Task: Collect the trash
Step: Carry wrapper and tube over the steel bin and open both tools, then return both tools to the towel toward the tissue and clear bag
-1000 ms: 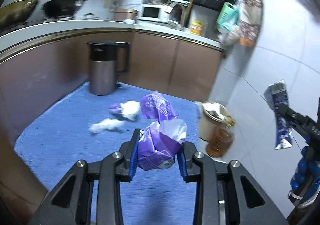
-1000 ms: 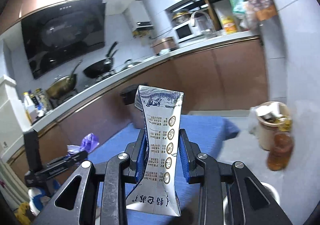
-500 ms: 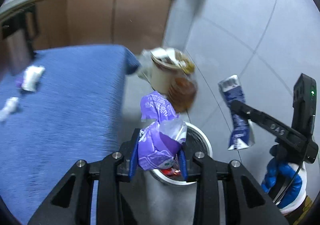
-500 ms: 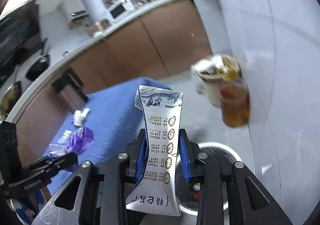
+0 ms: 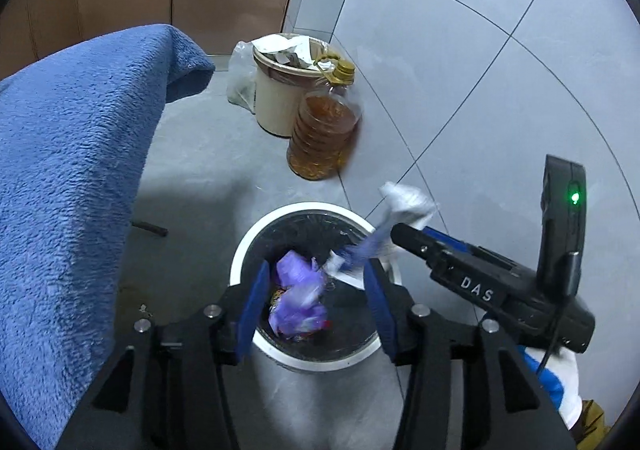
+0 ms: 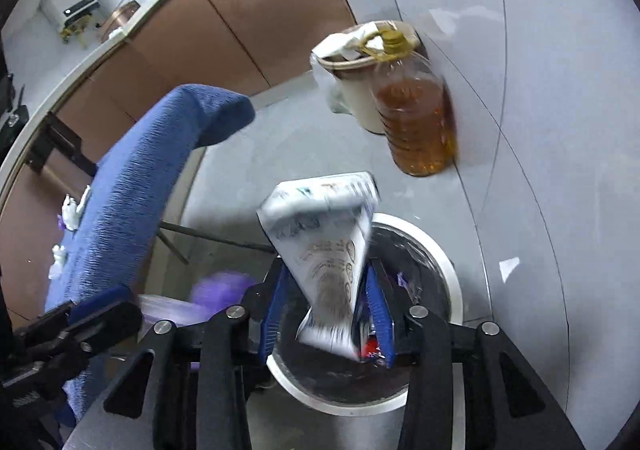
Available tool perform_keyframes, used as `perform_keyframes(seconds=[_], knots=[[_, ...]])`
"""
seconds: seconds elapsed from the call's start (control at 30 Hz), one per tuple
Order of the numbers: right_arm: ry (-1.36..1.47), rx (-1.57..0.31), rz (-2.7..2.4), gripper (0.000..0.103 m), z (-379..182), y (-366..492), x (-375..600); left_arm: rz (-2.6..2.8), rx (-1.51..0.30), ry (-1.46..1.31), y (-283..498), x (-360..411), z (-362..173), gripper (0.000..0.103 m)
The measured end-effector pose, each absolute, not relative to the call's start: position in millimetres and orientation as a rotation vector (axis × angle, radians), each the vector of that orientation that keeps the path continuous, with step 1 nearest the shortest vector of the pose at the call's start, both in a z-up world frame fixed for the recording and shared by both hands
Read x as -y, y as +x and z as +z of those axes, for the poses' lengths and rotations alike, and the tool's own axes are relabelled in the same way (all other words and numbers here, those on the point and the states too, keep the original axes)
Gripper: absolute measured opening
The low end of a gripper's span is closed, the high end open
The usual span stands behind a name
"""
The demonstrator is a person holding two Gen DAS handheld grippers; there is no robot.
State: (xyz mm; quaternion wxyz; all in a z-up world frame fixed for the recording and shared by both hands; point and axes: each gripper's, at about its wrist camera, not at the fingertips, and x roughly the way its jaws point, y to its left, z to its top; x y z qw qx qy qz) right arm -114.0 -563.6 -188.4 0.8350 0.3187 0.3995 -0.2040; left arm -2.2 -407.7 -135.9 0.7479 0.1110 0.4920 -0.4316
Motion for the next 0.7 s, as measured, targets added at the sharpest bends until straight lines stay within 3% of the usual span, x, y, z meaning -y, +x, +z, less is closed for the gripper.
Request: perform_keyframes(seconds=[0.4, 0.7], knots=[[0.649, -0.817, -0.47, 0.042, -167, -119, 559, -0.922, -1.011, 0.167, 1, 384, -113, 0.047], [0.565, -0.743, -0.436, 0.042, -112, -122, 525, -0.861, -0.833, 0.076, -11, 323, -61, 0.047]])
